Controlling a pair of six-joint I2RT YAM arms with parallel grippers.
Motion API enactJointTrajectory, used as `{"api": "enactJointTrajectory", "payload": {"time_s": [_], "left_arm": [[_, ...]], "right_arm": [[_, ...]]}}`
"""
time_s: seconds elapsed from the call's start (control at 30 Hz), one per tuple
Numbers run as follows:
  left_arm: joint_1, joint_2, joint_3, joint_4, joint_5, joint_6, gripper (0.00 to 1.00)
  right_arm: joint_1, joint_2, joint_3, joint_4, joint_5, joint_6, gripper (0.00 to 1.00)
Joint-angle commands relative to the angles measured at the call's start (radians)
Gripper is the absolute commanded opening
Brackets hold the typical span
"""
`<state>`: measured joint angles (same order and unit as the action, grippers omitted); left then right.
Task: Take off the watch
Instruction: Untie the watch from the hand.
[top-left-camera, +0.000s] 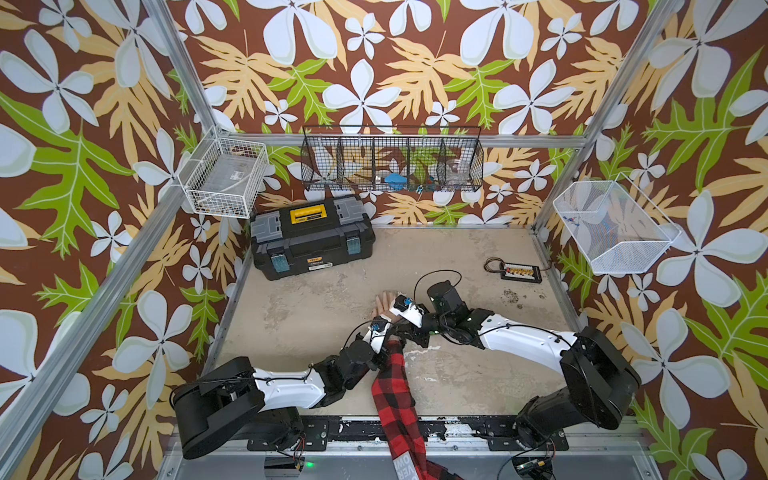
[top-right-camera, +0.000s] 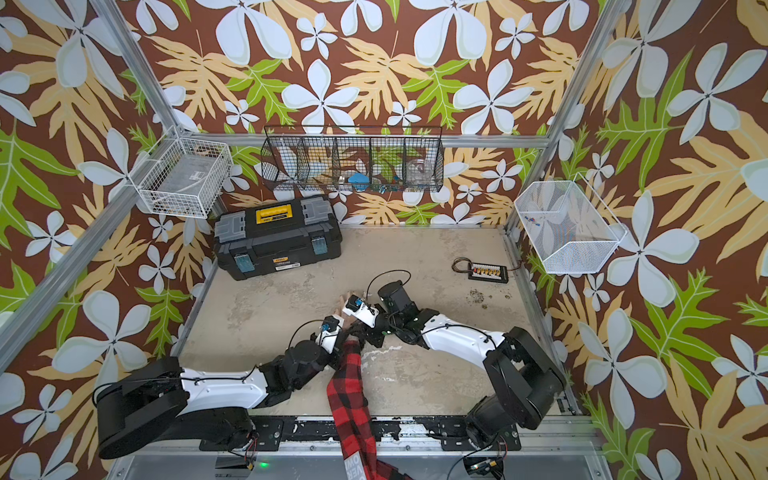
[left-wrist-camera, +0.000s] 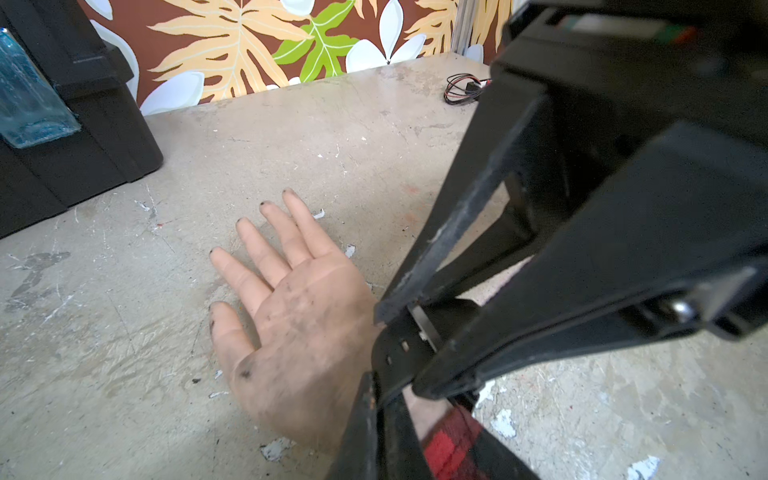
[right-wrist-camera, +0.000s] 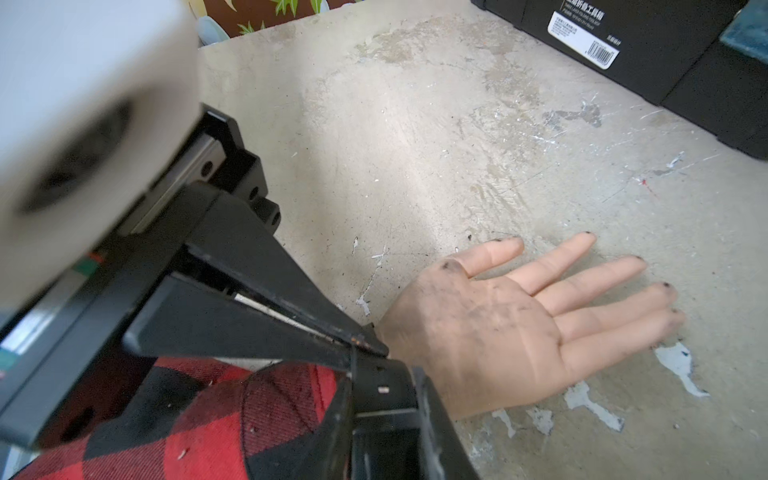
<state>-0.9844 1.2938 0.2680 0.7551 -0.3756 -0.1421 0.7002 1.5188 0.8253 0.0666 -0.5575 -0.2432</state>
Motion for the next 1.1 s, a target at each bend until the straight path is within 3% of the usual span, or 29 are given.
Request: {"api": "enactJointTrajectory", "payload": {"time_s": [0.0, 0.5, 0.77, 1.07], "left_arm": [[0.003, -0.001, -0.003, 0.03, -0.121, -0.037, 0.0], [0.008, 0.029, 0.012, 0.042, -0.088, -0.068, 0.0], [0.008, -0.032, 0.016, -0.017, -0.098, -0.157, 0.26], [0.027, -0.069, -0.014, -0.054, -0.075, -0.242, 0.33]], "right_arm": [[-0.025, -0.011, -0.014, -0.021, 0.115, 0.025, 0.23], [-0.07, -0.045, -0.055, -0.01, 0.152, 0.059, 0.28], [-0.069, -0.133, -0.046, -0.018, 0.237, 0.214, 0.49], [0.039, -0.248, -0.042, -0.085, 0.422, 0.428, 0.54]]}}
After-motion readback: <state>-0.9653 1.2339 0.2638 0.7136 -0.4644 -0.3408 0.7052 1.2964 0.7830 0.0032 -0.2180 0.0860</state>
